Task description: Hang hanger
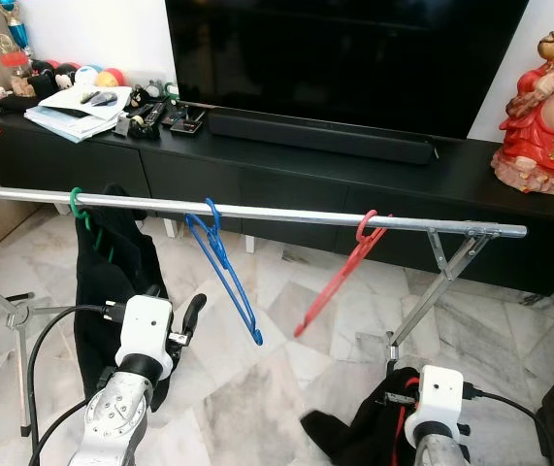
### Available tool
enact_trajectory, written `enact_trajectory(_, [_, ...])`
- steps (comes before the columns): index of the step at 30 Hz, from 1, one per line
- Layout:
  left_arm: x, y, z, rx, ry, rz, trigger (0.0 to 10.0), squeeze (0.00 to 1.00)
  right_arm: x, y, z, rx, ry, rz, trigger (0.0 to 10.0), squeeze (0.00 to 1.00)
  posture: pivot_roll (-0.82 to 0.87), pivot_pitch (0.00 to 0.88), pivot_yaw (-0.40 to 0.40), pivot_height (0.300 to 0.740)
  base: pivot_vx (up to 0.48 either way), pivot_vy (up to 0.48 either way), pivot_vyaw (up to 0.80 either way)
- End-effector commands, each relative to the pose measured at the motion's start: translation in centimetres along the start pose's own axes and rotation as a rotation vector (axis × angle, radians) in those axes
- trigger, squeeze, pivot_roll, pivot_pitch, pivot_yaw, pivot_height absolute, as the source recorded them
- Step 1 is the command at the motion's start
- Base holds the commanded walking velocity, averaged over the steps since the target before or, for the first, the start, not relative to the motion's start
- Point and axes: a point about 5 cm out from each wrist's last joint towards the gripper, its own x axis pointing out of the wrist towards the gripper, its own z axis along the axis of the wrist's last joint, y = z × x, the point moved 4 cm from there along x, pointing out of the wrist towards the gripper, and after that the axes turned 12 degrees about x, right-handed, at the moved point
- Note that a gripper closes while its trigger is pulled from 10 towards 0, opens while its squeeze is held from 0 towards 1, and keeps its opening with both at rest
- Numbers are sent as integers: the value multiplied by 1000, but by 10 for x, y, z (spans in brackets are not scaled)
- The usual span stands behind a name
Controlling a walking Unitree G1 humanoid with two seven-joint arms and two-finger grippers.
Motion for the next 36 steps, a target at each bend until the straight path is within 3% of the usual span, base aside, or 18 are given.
enact_trajectory(1, [-1, 0, 0, 5, 4, -8, 10000, 0, 2, 7, 7, -13, -30, 26, 10000, 0, 44, 77, 0, 740, 0, 0, 0])
enact_trajectory(8, [-1, 0, -1, -8, 11, -5, 10000, 0, 3, 15, 4, -16, -31, 65, 10000, 0, 41, 72, 3, 740, 105, 0, 0])
enact_trajectory(36, [0, -9, 0, -31, 7, -30, 10000, 0, 2, 19, -2, -55, -20, 104, 10000, 0, 37, 66, 2, 740, 287, 0, 0])
